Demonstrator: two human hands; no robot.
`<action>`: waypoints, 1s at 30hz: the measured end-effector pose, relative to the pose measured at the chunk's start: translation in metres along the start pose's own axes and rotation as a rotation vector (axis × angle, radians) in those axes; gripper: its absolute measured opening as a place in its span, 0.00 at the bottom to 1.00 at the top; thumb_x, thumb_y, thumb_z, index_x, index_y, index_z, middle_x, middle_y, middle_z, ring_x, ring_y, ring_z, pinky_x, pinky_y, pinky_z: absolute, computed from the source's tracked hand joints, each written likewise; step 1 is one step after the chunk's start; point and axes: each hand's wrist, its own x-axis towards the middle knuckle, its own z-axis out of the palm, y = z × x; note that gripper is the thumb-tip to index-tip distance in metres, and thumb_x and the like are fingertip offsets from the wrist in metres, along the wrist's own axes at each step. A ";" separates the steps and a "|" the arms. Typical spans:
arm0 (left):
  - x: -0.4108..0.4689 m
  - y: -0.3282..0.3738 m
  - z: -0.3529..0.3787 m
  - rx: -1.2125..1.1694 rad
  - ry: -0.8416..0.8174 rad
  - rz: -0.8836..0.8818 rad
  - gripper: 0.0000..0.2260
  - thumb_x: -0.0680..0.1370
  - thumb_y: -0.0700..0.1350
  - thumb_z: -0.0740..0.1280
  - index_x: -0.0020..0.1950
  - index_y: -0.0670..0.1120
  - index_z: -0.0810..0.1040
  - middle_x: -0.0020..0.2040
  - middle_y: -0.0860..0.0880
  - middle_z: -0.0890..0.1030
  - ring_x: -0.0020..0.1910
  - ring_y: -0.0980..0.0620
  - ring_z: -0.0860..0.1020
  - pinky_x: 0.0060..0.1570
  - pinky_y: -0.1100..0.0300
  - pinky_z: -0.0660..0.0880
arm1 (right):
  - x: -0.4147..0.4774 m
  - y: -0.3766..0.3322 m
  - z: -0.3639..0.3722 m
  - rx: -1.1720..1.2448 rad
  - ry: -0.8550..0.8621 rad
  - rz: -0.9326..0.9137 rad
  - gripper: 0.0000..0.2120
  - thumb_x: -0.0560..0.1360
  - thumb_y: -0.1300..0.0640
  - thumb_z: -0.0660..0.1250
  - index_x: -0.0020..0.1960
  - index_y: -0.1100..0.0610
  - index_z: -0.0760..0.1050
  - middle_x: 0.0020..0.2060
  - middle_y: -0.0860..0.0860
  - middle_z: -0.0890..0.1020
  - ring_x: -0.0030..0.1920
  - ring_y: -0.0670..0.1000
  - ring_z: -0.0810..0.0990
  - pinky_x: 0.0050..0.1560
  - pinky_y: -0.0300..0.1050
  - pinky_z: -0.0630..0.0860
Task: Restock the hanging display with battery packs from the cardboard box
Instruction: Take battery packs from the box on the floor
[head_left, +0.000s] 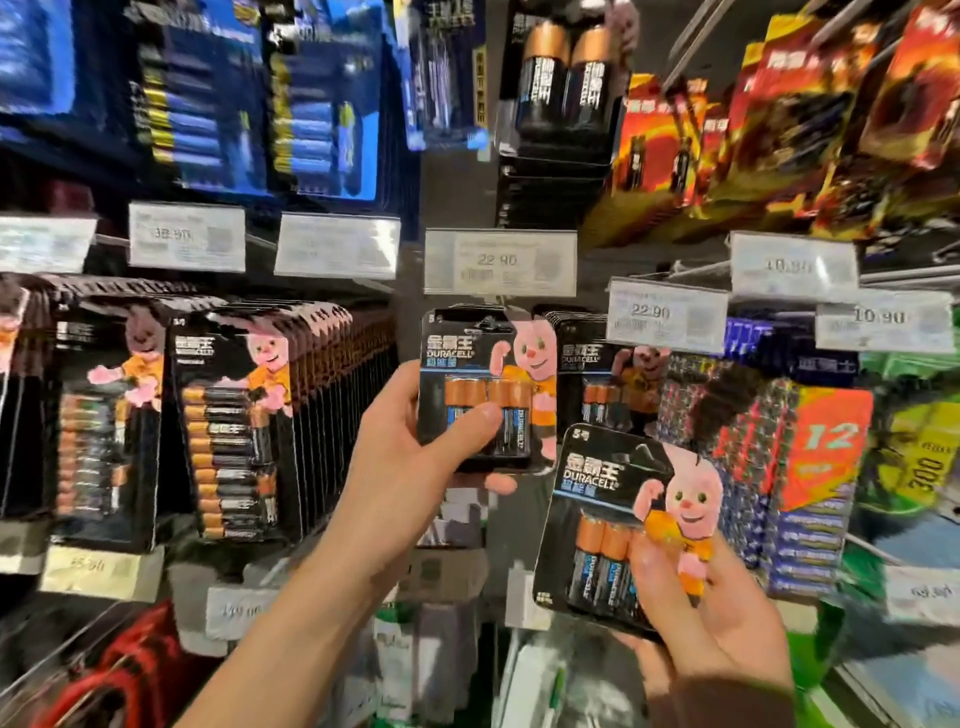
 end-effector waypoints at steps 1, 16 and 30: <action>0.002 0.000 0.003 -0.010 0.004 0.004 0.13 0.78 0.38 0.71 0.62 0.46 0.78 0.55 0.45 0.86 0.54 0.45 0.85 0.43 0.53 0.83 | 0.002 -0.001 -0.001 0.008 0.013 -0.005 0.21 0.65 0.42 0.76 0.56 0.50 0.85 0.43 0.45 0.88 0.44 0.40 0.85 0.41 0.31 0.79; 0.043 -0.020 0.017 0.107 0.142 -0.149 0.16 0.76 0.48 0.76 0.61 0.50 0.77 0.54 0.49 0.86 0.50 0.49 0.86 0.49 0.46 0.83 | 0.023 -0.001 -0.001 0.007 -0.180 0.052 0.14 0.67 0.42 0.79 0.52 0.37 0.83 0.51 0.47 0.87 0.53 0.46 0.85 0.54 0.46 0.79; 0.040 -0.021 0.014 0.559 0.277 -0.092 0.23 0.71 0.62 0.76 0.51 0.46 0.74 0.37 0.50 0.84 0.28 0.60 0.78 0.27 0.65 0.73 | 0.036 -0.006 0.026 0.023 -0.245 0.035 0.11 0.78 0.58 0.67 0.55 0.45 0.83 0.51 0.48 0.87 0.55 0.49 0.85 0.54 0.58 0.81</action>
